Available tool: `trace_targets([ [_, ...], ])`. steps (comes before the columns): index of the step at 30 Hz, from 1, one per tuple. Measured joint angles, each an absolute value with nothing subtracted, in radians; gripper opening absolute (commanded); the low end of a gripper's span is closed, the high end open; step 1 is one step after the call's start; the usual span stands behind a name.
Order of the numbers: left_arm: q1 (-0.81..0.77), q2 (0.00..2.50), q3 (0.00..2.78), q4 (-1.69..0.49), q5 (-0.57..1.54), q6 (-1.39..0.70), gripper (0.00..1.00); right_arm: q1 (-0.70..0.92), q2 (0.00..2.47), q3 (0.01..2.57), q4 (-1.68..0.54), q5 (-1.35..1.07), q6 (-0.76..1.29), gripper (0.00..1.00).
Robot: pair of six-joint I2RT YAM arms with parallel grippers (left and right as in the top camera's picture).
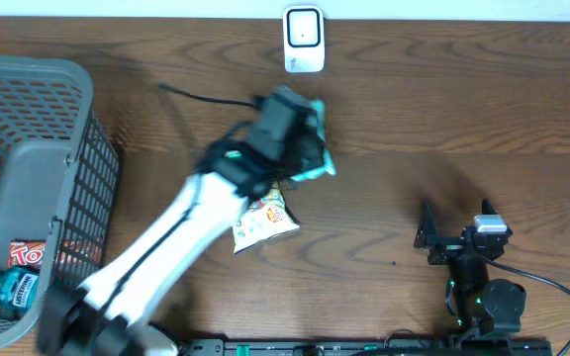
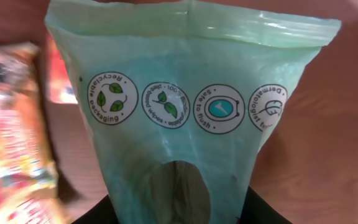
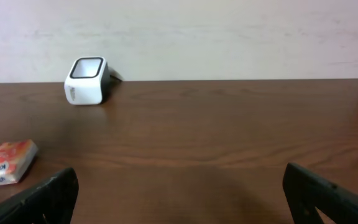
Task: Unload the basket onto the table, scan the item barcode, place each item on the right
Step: 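Place the mint-green wipes pack right of the snack bag, open gripper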
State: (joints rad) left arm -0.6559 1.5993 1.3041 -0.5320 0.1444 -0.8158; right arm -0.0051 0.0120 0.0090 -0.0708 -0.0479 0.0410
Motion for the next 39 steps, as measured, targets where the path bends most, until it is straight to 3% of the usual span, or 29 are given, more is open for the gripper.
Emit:
trace_targets([
  [9, -0.75, 1.877, 1.304, -0.516, 0.143, -0.816, 0.43, -0.005, 0.012, 0.009, -0.07, -0.048, 0.041, 0.99],
  [10, -0.753, 1.905, 1.304, -0.516, 0.142, -0.816, 0.72, -0.005, 0.012, 0.009, -0.071, -0.048, 0.041, 0.99],
  [11, -0.753, 1.912, 1.304, -0.516, 0.142, -0.815, 0.89, -0.005, 0.012, 0.009, -0.071, -0.048, 0.041, 0.99],
  [12, -0.753, 1.92, 1.304, -0.516, 0.142, -0.811, 1.0, -0.005, 0.012, 0.009, -0.071, -0.048, 0.041, 0.99],
  [23, -0.752, 1.878, 1.304, -0.594, 0.138, -0.804, 0.98, -0.005, 0.012, 0.009, -0.071, -0.048, 0.041, 0.99],
  [34, -0.746, 1.331, 1.311, -0.756, 0.022, -0.777, 0.98, -0.005, 0.012, 0.009, -0.07, -0.048, 0.041, 0.99],
  [39, -0.746, 1.22, 1.311, -0.851, -0.077, -0.777, 0.98, -0.005, 0.012, 0.009, -0.07, -0.048, 0.041, 0.99],
])
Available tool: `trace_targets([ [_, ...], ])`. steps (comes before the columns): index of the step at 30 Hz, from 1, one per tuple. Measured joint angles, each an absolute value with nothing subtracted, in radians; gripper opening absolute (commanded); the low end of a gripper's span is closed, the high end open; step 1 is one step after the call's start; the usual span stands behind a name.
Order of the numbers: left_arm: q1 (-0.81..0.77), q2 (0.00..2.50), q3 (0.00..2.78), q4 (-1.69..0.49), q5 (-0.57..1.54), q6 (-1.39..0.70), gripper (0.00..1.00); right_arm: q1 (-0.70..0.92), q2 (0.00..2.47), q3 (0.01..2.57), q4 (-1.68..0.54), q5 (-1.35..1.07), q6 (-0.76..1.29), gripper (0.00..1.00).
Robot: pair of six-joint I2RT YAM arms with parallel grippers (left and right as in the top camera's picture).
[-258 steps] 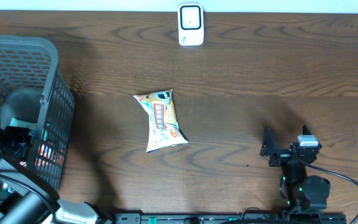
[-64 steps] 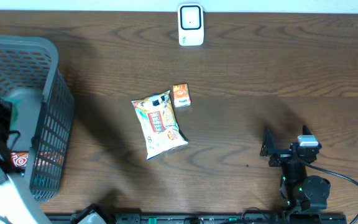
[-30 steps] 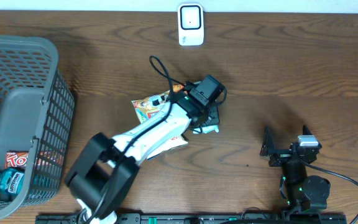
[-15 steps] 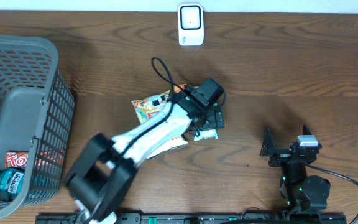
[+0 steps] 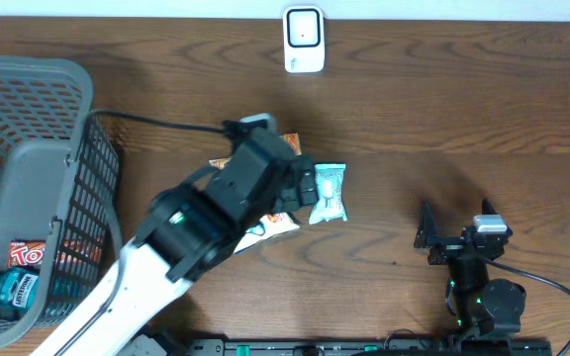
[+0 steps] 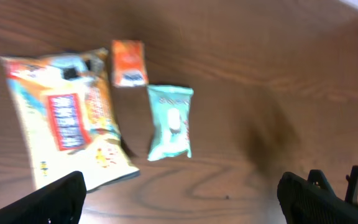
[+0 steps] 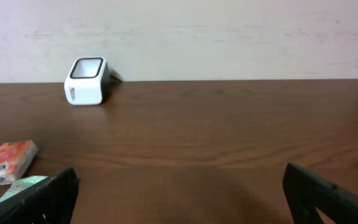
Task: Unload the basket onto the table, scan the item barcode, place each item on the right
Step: 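Place the mint-green wipes pack right of the snack bag, open gripper, then reach the left gripper back into the basket toward the TOP chocolate bar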
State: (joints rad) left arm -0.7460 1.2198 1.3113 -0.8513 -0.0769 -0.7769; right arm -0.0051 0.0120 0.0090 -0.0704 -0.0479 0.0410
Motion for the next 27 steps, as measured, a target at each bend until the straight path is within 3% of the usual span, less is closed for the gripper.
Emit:
trace_targets([
  [8, -0.686, 1.12, 1.311, -0.926, -0.192, -0.769, 0.98, -0.005, 0.012, 0.009, -0.07, -0.048, 0.041, 0.99],
  [27, -0.112, 0.934, 1.311, -1.029, -0.226, -0.702, 0.98, -0.005, 0.012, 0.009, -0.07, -0.048, 0.041, 0.99],
])
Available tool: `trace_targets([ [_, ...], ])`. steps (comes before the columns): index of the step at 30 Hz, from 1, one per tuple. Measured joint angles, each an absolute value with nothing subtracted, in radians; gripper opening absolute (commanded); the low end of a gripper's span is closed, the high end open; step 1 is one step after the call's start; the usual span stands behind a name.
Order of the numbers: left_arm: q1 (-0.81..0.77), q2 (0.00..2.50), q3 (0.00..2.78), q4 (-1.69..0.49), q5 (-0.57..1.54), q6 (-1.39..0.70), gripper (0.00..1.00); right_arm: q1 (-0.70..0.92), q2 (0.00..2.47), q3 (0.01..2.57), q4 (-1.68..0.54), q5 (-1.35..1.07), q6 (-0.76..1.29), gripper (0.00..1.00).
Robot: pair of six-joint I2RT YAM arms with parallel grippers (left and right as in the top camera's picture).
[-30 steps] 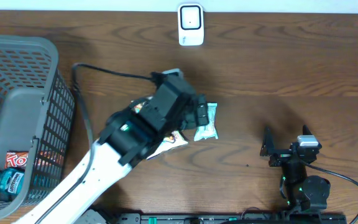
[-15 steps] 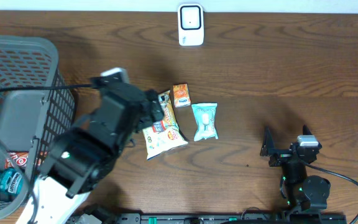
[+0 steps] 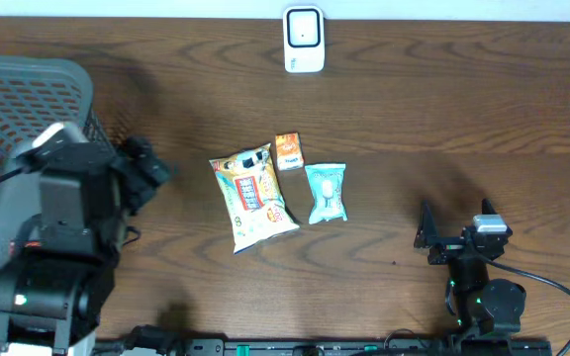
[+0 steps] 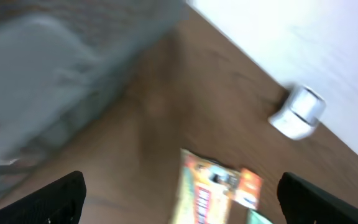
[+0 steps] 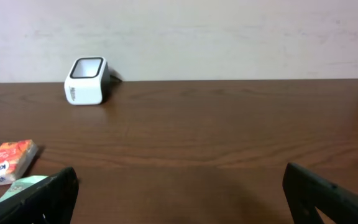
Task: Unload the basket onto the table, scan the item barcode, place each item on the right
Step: 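Reach the left gripper back into the basket toward the TOP chocolate bar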
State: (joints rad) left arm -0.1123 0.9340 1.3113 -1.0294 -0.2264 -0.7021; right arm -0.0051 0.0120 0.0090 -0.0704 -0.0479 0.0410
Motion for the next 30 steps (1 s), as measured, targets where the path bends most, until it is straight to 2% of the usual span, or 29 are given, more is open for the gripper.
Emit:
trace_targets([
  [13, 0.315, 1.0, 1.316, -1.063, -0.08, -0.707, 0.98, -0.005, 0.012, 0.009, -0.071, -0.048, 0.041, 0.99],
  [25, 0.693, 1.271, 1.316, -1.139, -0.051, -0.713, 0.98, -0.005, 0.012, 0.009, -0.071, -0.048, 0.041, 0.99],
  [30, 0.796, 1.376, 1.286, -1.159, -0.028, -0.728, 0.98, -0.005, 0.012, 0.009, -0.07, -0.048, 0.041, 0.99],
])
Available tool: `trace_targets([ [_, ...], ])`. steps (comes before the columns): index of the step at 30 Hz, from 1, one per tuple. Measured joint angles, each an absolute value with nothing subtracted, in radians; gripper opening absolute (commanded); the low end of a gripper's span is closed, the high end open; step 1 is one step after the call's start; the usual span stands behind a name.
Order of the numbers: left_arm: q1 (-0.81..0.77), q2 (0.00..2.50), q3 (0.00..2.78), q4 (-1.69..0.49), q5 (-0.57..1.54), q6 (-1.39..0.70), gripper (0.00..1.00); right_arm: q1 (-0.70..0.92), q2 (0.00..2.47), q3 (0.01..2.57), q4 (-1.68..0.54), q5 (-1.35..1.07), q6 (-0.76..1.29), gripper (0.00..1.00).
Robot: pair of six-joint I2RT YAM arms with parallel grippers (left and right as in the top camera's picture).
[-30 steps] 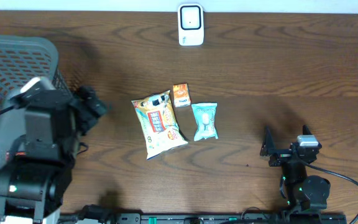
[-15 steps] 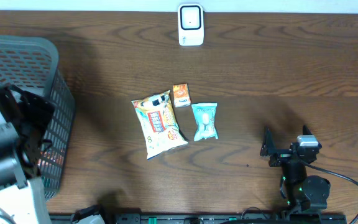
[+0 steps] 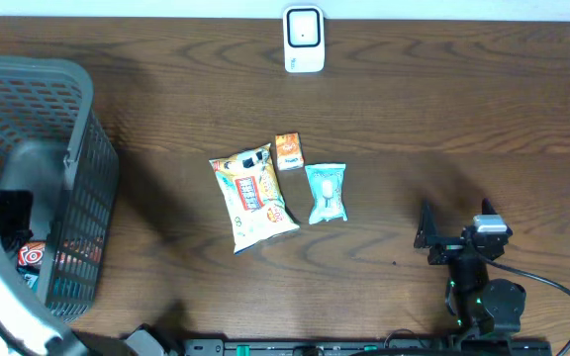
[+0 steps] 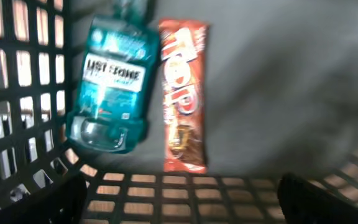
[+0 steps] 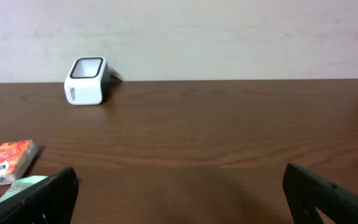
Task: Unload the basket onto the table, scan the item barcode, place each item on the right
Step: 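Reach the left gripper back into the basket toward the TOP chocolate bar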
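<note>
The white scanner (image 3: 304, 40) stands at the table's far edge and shows too in the right wrist view (image 5: 87, 81). My left gripper (image 4: 179, 202) is open over the inside of the grey basket (image 3: 92, 188), above a teal Listerine bottle (image 4: 112, 87) and a red bar (image 4: 183, 93), touching neither. In the overhead view the left gripper (image 3: 6, 210) is low in the basket. My right gripper (image 5: 179, 193) rests open and empty at the front right (image 3: 455, 220).
On the table's middle lie a yellow snack bag (image 3: 252, 200), a small orange pack (image 3: 287, 151) and a teal pack (image 3: 326, 192). The basket's mesh walls surround the left gripper. A black cable runs from the right arm's base (image 3: 552, 287).
My left arm was by the basket's right rim with its camera facing the table and scanner. Now it is over the basket, looking down at the bottle and bar. The right arm is unmoved.
My left gripper was first shut on the teal pack, held above the table by the snack bag. Then the pack lay on the table right of the bag, with the gripper open above. After that the arm was at the basket's rim, and now in it.
</note>
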State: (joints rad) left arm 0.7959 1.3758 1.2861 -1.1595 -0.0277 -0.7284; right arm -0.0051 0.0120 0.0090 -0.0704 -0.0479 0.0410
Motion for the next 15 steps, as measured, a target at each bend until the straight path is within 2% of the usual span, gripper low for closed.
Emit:
trace_targets([
  [5, 0.826, 1.497, 1.194, -1.098, 0.007, -0.725, 0.99, -0.005, 0.012, 0.009, -0.07, -0.048, 0.041, 0.99],
  [9, 0.829, 1.577, 1.115, -0.999, 0.067, -0.683, 0.95, -0.005, 0.012, 0.009, -0.07, -0.048, 0.041, 0.99],
  [15, 0.828, 1.602, 1.024, -0.882, 0.112, -0.646, 0.95, -0.005, 0.012, 0.009, -0.071, -0.048, 0.041, 0.99],
])
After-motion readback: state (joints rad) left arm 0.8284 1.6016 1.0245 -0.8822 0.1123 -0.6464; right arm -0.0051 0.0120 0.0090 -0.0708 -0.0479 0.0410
